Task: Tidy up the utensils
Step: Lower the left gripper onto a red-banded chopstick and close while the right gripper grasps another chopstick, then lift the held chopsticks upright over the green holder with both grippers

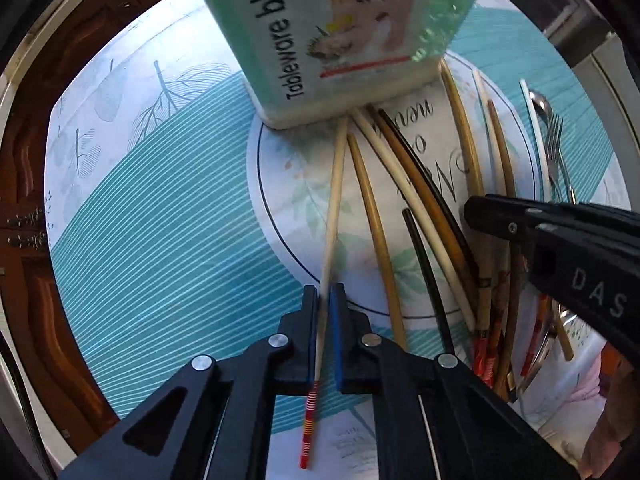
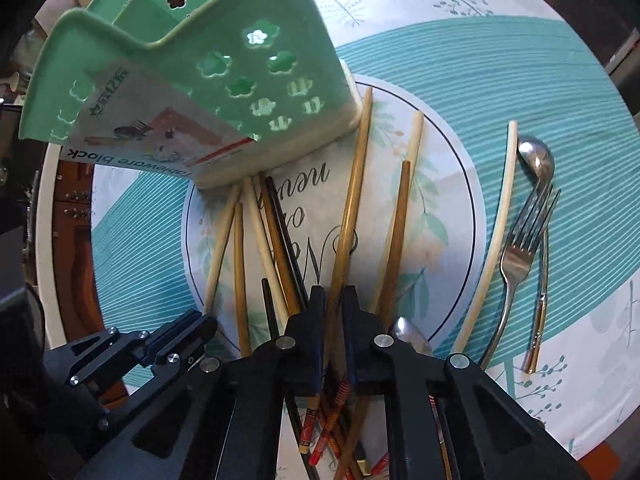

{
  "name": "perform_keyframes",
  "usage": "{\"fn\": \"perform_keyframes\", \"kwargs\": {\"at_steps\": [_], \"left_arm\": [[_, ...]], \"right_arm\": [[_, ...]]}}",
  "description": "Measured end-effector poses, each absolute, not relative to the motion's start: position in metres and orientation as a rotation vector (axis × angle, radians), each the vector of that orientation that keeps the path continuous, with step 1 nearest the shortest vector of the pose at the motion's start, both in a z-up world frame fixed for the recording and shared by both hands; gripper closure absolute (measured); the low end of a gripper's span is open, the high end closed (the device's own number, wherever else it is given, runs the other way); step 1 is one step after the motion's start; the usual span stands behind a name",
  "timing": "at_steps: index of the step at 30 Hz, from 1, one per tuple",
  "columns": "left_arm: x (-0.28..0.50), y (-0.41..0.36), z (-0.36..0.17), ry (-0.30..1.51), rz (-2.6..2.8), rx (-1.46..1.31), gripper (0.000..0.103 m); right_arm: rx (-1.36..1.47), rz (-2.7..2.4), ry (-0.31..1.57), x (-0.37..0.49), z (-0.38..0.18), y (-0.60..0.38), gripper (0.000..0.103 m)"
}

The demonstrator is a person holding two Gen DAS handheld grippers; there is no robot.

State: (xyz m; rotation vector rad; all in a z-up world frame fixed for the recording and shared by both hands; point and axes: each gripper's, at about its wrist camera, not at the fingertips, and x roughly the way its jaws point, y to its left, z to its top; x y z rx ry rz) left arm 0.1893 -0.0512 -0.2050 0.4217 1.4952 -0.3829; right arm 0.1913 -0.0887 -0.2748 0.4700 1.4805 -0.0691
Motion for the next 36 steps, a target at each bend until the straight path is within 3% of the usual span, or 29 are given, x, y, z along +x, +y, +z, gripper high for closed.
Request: {"fn": "perform_keyframes", "kwargs": {"at_steps": [4, 10, 19, 28, 36], "left_arm": [[0.183, -0.050, -0.207, 1.528, -0.386, 0.377, 0.100], [0.166, -0.025, -0.176, 1.377, -0.417, 0.165, 0.100], [0.134, -0.002, -0.146, 1.202, -0.394, 0.079, 0.100], [0.124, -0.005, -0.087, 0.983, -0.387, 0.012, 0.100], [0.148, -0.011, -0.022, 0.809, -0.341, -0.063, 0.100]], "right_arm": [[0.510, -0.030, 1.473, 0.186, -0.278, -0.089, 0.095], [0.554, 0.082, 1.426, 0.175, -0.273, -0.080, 0.096], [0.565, 0.231, 1.298, 0.156, -0.261, -0.075, 0.096], [0.471, 0.338, 1.129, 0.130, -0.200, -0.088, 0.096], [0.414, 0.323, 0.906, 0.149, -0.102, -0.141, 0.096]]}}
